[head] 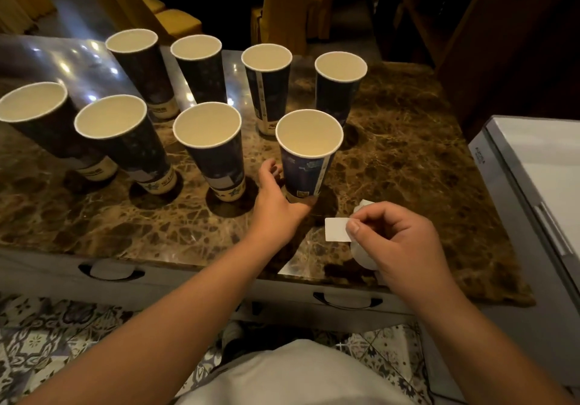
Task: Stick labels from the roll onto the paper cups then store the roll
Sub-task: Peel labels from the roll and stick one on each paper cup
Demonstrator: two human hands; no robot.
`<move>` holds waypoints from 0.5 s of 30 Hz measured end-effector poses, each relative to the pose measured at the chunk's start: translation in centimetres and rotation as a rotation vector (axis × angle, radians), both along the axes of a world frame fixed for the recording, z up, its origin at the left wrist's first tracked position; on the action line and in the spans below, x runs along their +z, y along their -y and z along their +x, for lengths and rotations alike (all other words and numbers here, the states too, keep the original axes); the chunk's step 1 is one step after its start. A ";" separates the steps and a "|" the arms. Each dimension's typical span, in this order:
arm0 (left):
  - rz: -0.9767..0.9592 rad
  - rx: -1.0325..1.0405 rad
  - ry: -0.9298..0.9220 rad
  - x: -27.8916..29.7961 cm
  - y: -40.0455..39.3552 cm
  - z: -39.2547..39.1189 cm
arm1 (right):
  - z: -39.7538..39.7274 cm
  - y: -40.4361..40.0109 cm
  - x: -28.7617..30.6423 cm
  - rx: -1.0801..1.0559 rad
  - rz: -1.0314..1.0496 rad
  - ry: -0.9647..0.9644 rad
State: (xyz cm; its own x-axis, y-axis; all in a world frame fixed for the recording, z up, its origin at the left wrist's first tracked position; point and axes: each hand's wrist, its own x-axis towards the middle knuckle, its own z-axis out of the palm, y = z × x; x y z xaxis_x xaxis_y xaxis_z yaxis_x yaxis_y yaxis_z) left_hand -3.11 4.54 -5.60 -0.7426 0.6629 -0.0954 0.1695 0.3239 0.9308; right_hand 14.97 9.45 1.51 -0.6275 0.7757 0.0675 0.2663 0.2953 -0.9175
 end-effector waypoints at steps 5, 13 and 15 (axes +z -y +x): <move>0.026 0.004 -0.016 0.7 0.4 -0.3 | -0.6 0.1 0.5 -0.031 -0.037 -0.025; 0.076 -0.168 0.373 4.3 3.1 1.5 | -2.0 -0.1 1.7 -0.042 -0.151 -0.176; 0.102 -0.199 0.456 4.6 3.5 1.9 | -2.3 -0.1 1.5 -0.054 -0.188 -0.188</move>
State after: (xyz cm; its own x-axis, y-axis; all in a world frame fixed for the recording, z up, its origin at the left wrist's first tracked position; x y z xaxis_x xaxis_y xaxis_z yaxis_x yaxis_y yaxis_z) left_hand -1.18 1.06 -0.99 -0.4992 0.8098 -0.3082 -0.2122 0.2306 0.9496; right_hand 12.63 9.56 3.01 -0.5746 0.8179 0.0307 0.0967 0.1051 -0.9897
